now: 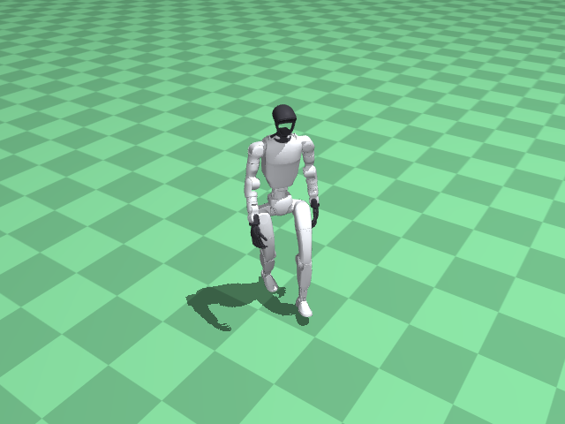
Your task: Walk
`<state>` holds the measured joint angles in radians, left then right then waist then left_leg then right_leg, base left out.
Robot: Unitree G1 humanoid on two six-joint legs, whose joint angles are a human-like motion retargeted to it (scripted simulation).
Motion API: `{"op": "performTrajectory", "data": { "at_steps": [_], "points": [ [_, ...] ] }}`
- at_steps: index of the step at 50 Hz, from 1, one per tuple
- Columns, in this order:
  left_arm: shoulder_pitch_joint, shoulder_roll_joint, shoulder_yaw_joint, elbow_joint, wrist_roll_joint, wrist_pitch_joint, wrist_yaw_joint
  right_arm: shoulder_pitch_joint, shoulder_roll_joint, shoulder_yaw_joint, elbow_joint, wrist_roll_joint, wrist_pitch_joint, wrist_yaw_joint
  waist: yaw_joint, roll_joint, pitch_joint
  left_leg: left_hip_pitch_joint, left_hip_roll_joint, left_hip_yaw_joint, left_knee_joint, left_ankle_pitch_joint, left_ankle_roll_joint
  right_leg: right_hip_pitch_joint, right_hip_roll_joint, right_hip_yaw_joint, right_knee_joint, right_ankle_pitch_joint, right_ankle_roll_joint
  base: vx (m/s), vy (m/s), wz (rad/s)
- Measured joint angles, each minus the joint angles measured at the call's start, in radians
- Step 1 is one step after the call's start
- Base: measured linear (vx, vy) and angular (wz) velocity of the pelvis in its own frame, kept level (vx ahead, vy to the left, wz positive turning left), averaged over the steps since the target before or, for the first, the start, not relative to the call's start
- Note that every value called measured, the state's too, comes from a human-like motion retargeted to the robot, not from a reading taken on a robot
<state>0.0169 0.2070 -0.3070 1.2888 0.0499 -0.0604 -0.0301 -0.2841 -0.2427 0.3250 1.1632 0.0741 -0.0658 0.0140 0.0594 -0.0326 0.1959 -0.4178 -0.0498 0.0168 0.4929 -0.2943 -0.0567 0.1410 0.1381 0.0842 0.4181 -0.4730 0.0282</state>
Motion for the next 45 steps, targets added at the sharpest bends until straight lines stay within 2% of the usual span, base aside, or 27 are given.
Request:
{"op": "performTrajectory", "data": {
  "at_steps": [5, 9, 12, 15, 17, 19, 23, 25, 27, 30, 37, 40, 42, 45],
  "points": [
    [0.019, -0.003, 0.012, 0.027, 0.013, 0.002, -0.005, -0.028, 0.000, 0.018, -0.025, -0.022, -0.006, 0.013, 0.022, -0.045, -0.027, 0.001, -0.055, 0.005, -0.129, 0.050, 0.012, 0.028, -0.036, 0.035, 0.097, -0.065, 0.010, 0.59, 0.04, -0.68],
    [0.028, -0.001, 0.024, 0.055, 0.007, 0.008, -0.007, -0.014, 0.017, 0.026, -0.012, -0.036, -0.005, 0.024, 0.041, -0.108, -0.045, 0.006, -0.104, 0.031, -0.041, 0.083, 0.044, 0.038, -0.103, 0.043, 0.254, -0.049, 0.051, 0.59, 0.05, -0.66],
    [0.031, 0.001, 0.032, 0.075, -0.008, 0.013, -0.010, 0.014, 0.033, 0.036, 0.016, -0.044, 0.001, 0.039, 0.045, -0.161, -0.064, 0.013, -0.148, 0.051, 0.038, 0.083, 0.077, 0.009, -0.168, 0.038, 0.419, 0.055, 0.105, 0.58, 0.08, -0.48],
    [0.017, 0.011, 0.037, 0.084, -0.026, 0.019, -0.015, 0.039, 0.044, 0.043, 0.053, -0.045, 0.010, 0.065, 0.034, -0.211, -0.079, 0.059, -0.194, 0.069, 0.045, 0.052, 0.120, -0.062, -0.218, 0.055, 0.611, 0.218, 0.176, 0.58, 0.09, -0.31],
    [0.001, 0.020, 0.035, 0.079, -0.031, 0.022, -0.017, 0.051, 0.045, 0.044, 0.075, -0.046, 0.019, 0.081, 0.017, -0.227, -0.083, 0.106, -0.212, 0.075, 0.024, 0.029, 0.140, -0.129, -0.252, 0.050, 0.733, 0.307, 0.194, 0.59, 0.09, -0.23],
    [-0.012, 0.029, 0.030, 0.068, -0.031, 0.025, -0.014, 0.069, 0.045, 0.044, 0.092, -0.047, 0.025, 0.089, -0.006, -0.234, -0.085, 0.158, -0.226, 0.076, 0.007, 0.002, 0.152, -0.198, -0.297, 0.029, 0.839, 0.321, 0.174, 0.60, 0.09, -0.13],
    [-0.054, 0.050, 0.024, 0.039, -0.032, 0.030, -0.006, 0.104, 0.035, 0.029, 0.121, -0.045, 0.035, 0.099, -0.064, -0.225, -0.082, 0.293, -0.244, 0.056, -0.083, -0.024, 0.150, -0.341, -0.385, -0.027, 0.947, 0.219, 0.089, 0.61, 0.08, 0.00],
    [-0.092, 0.065, 0.030, 0.020, -0.039, 0.032, -0.006, 0.113, 0.023, 0.013, 0.129, -0.039, 0.038, 0.103, -0.095, -0.196, -0.075, 0.390, -0.232, 0.029, -0.184, -0.012, 0.137, -0.406, -0.391, -0.060, 0.927, 0.171, 0.052, 0.62, 0.05, 0.20],
    [-0.110, 0.073, 0.033, -0.002, -0.046, 0.026, 0.006, 0.144, 0.021, -0.002, 0.134, -0.033, 0.037, 0.097, -0.129, -0.194, -0.071, 0.449, -0.241, 0.011, -0.205, -0.032, 0.130, -0.463, -0.409, -0.080, 0.884, 0.122, 0.038, 0.61, 0.02, 0.37],
    [-0.165, 0.098, 0.048, -0.040, -0.067, 0.016, 0.017, 0.166, 0.014, -0.027, 0.143, -0.026, 0.037, 0.096, -0.174, -0.151, -0.053, 0.568, -0.205, -0.030, -0.307, -0.035, 0.114, -0.533, -0.377, -0.124, 0.737, 0.105, 0.031, 0.61, -0.01, 0.45],
    [-0.260, 0.157, 0.078, -0.126, -0.125, -0.028, 0.053, 0.229, 0.031, -0.072, 0.176, -0.006, 0.050, 0.068, -0.239, -0.083, -0.038, 0.741, -0.127, -0.086, -0.411, -0.080, 0.084, -0.615, -0.266, -0.160, 0.217, 0.227, 0.118, 0.57, -0.05, 0.34],
    [-0.281, 0.171, 0.086, -0.149, -0.139, -0.041, 0.065, 0.256, 0.042, -0.087, 0.184, -0.009, 0.056, 0.059, -0.247, -0.080, -0.046, 0.779, -0.124, -0.092, -0.386, -0.118, 0.077, -0.641, -0.248, -0.147, 0.095, 0.254, 0.151, 0.55, -0.08, 0.18],
    [-0.290, 0.173, 0.091, -0.153, -0.148, -0.043, 0.068, 0.266, 0.048, -0.098, 0.189, -0.010, 0.061, 0.056, -0.255, -0.072, -0.052, 0.795, -0.109, -0.066, -0.350, -0.143, 0.072, -0.637, -0.241, -0.157, 0.068, 0.288, 0.155, 0.57, -0.08, 0.25],
    [-0.272, 0.156, 0.099, -0.148, -0.157, -0.044, 0.073, 0.286, 0.057, -0.109, 0.196, -0.011, 0.065, 0.049, -0.253, -0.069, -0.063, 0.817, -0.092, -0.034, -0.258, -0.164, 0.065, -0.644, -0.233, -0.156, 0.161, 0.322, 0.141, 0.58, -0.09, 0.11]
  ]
}}
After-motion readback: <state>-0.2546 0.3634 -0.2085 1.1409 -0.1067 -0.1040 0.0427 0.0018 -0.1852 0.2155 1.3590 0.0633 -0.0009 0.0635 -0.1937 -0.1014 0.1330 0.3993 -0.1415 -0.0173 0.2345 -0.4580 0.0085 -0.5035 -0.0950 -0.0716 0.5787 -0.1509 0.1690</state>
